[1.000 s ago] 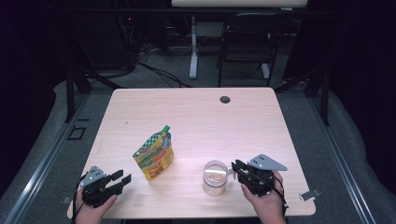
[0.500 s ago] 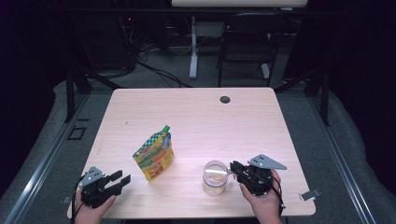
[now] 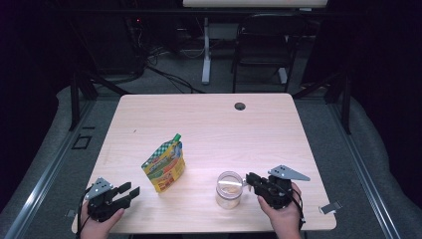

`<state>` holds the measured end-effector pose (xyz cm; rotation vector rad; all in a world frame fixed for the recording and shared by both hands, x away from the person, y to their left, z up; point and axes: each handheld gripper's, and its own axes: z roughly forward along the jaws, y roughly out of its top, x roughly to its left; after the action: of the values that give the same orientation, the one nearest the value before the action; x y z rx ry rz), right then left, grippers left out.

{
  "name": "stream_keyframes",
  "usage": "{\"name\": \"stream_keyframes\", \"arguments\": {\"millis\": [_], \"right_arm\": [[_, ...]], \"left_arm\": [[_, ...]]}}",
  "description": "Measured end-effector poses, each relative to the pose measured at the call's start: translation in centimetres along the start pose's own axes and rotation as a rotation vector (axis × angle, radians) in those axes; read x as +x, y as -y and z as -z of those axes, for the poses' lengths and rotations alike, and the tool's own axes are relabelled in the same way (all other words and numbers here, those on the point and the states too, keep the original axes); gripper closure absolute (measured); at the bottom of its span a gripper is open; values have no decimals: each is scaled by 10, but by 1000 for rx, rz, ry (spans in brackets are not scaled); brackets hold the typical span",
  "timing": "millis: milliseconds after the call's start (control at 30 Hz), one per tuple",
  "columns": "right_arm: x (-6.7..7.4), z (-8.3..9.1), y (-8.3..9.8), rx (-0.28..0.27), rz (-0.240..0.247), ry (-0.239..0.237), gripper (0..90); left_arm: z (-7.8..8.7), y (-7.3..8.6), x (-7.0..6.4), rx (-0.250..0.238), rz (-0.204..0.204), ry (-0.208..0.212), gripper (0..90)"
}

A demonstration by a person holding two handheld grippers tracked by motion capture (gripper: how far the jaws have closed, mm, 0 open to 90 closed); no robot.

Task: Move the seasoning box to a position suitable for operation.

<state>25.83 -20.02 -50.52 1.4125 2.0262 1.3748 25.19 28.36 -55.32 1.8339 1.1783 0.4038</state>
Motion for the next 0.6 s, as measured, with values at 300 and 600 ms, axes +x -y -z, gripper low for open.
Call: {"name": "stream_keyframes", "arguments": {"millis": [300, 600], "right_arm": [[-2, 0, 1, -2, -36, -20, 820], [-3, 0, 1, -3, -71, -34, 840]], "left_arm": [[0, 0, -1, 6, -2, 1, 550], [0, 0, -1, 7, -5, 1, 551]]}}
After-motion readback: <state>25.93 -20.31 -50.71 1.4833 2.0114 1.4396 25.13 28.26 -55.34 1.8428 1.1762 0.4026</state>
